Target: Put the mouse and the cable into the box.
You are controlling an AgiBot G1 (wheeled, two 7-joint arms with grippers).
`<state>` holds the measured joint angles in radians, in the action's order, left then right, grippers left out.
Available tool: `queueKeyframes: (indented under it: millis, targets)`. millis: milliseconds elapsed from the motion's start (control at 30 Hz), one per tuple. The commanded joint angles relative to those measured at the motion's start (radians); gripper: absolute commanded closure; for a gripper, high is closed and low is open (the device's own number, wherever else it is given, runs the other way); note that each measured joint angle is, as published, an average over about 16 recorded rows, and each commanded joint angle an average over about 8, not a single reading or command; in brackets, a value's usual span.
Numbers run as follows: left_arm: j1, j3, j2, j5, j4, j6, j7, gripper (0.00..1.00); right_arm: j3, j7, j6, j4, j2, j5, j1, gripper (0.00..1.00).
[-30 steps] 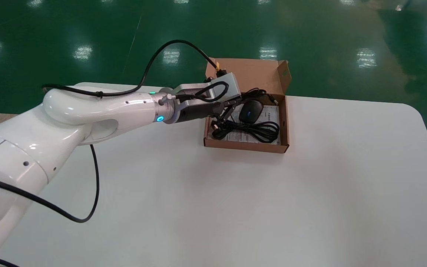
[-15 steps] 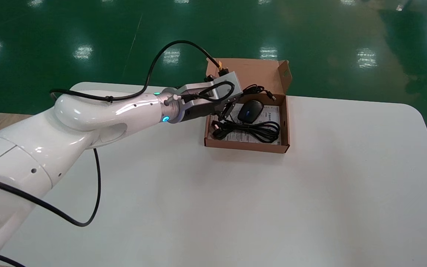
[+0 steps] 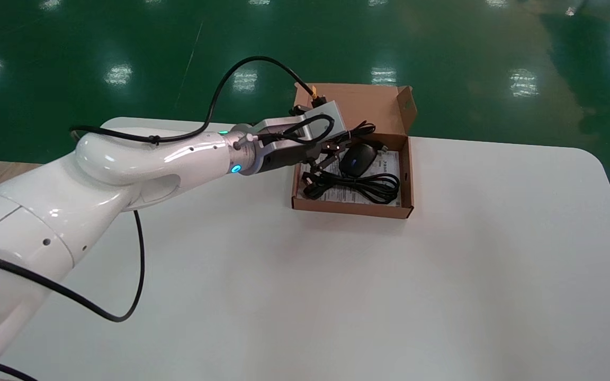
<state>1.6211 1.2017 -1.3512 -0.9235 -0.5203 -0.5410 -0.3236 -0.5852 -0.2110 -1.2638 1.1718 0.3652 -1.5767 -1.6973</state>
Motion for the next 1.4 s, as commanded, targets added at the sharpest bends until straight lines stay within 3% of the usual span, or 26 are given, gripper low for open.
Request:
queueKeyframes:
  millis: [33, 1400]
  targets:
    - [-0.001, -0.004, 0.002, 0.0, -0.002, -0.004, 0.001, 0.0, 0.0, 0.0, -0.001, -0.001, 0.0, 0.001, 0.0, 0.0]
    - [-0.381, -0.643, 0.515, 0.134, -0.532, -0.665, 0.356, 0.0, 0.212, 0.276, -0.161, 0.077, 0.17, 0.586, 0.431, 0.0]
